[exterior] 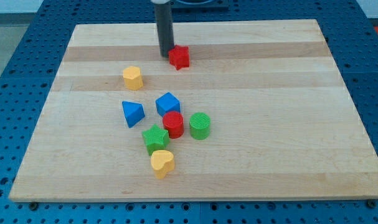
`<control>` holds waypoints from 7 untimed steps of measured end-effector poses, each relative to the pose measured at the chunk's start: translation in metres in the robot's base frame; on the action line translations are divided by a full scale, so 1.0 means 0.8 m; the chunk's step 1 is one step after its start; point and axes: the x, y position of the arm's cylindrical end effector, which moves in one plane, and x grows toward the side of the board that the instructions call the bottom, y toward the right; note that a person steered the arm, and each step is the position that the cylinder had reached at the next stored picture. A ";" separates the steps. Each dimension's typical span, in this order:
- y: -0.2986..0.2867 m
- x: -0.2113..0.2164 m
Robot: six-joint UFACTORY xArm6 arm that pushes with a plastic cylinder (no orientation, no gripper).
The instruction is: Seperate the group of blocks
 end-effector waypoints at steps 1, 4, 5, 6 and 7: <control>0.065 -0.015; 0.288 0.120; 0.315 0.143; 0.201 0.197; 0.146 0.174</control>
